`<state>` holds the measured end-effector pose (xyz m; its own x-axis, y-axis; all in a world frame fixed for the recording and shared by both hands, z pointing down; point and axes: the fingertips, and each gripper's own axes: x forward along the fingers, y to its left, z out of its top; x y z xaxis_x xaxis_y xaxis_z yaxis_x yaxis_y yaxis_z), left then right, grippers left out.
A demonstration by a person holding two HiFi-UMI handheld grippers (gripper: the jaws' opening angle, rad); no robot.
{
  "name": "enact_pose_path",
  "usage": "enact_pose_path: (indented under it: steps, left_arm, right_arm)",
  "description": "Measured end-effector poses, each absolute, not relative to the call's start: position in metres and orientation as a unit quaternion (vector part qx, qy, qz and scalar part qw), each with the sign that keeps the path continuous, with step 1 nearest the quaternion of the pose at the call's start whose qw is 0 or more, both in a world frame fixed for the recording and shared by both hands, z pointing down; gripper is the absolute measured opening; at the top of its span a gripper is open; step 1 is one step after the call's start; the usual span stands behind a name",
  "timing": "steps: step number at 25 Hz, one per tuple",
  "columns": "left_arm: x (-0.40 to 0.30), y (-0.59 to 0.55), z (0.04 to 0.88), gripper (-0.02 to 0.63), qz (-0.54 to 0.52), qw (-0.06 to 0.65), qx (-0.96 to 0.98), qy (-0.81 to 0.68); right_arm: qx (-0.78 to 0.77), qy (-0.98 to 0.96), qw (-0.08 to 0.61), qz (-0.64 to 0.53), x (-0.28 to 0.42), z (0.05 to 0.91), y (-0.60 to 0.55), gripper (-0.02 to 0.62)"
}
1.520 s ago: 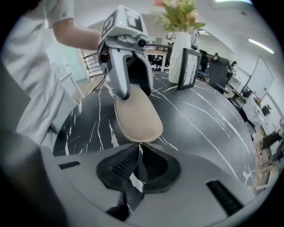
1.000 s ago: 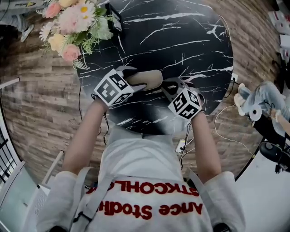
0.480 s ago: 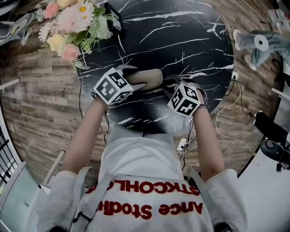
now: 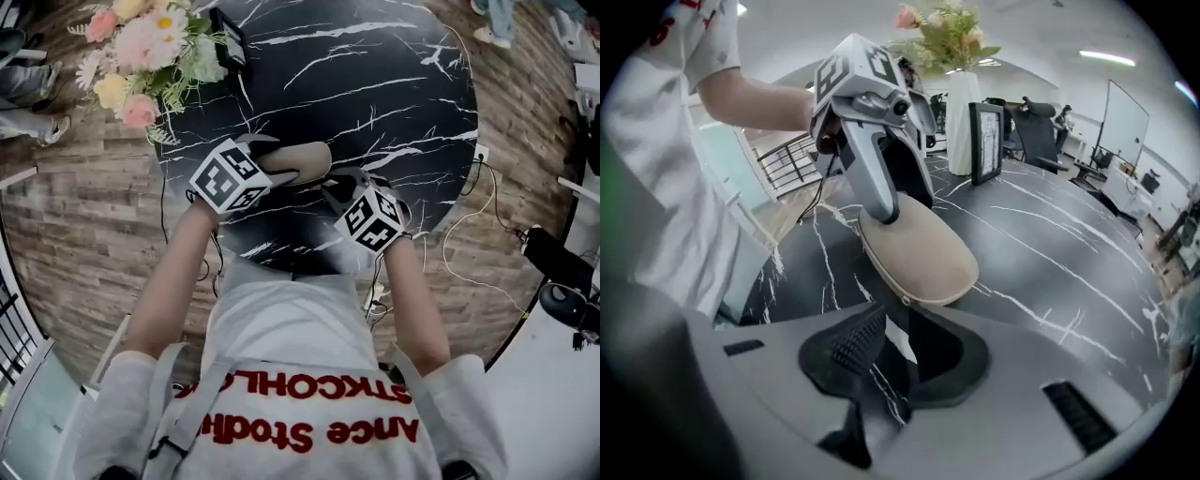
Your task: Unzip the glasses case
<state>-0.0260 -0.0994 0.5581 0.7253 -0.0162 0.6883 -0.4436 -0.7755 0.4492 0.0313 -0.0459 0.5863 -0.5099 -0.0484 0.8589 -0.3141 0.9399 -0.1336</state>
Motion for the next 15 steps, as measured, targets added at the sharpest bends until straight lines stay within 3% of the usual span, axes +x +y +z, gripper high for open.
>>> enact_pose_path:
  steps: [10,15]
  left_arm:
    - [-0.025,-0.100,0.557,0.268,0.347,0.307,0.876,-0.133]
    - [-0.044,-0.103,0.553,0.258,0.338,0.324,0.869,-0.159]
  right_arm:
    - [0.102,-0.876,0.436,0.180,-0.021,0.592,-0.014,0.069]
    - [0.202,-0.867,0.391,0.233,0.005,0.573,-0.043,0.088]
